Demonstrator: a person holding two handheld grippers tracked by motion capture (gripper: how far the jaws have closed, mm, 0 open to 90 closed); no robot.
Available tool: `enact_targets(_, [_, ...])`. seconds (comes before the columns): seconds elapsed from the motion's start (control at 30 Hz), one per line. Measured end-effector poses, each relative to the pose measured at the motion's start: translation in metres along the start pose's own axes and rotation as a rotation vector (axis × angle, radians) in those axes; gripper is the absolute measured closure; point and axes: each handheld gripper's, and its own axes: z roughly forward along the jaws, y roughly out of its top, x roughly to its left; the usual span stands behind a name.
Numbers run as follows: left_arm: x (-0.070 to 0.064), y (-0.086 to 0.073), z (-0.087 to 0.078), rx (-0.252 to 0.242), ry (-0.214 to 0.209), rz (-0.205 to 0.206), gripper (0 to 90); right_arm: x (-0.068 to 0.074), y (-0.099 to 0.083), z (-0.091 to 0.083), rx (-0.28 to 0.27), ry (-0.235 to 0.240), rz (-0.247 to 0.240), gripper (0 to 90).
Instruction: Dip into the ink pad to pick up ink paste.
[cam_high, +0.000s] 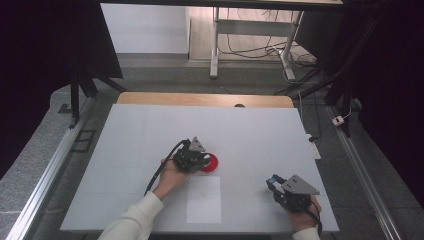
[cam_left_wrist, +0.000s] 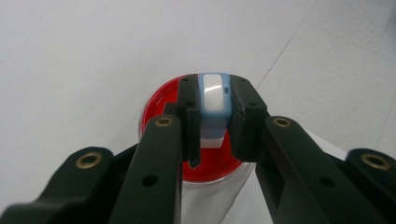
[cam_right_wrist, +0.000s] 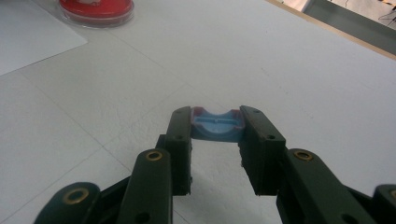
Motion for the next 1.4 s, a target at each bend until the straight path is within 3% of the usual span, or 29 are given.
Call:
enact_targets(0.33, [-0.002, 0.000, 0.000, 0.001, 0.014, 0.010, 75.8, 0.001, 0.000, 0.000, -0.001, -0.001, -0.001, 65.1])
enact_targets(0.83, [-0.001, 0.000, -0.003, -0.024, 0.005, -0.006, 75.6, 0.000, 0.001, -0.001, -0.009, -0.002, 0.003, 65.1])
enact_targets(1.4, [0.004, 0.006, -0.030, -0.142, -0.046, -0.048, 75.5, -0.001, 0.000, -0.001, -0.009, -0.004, 0.001, 65.1])
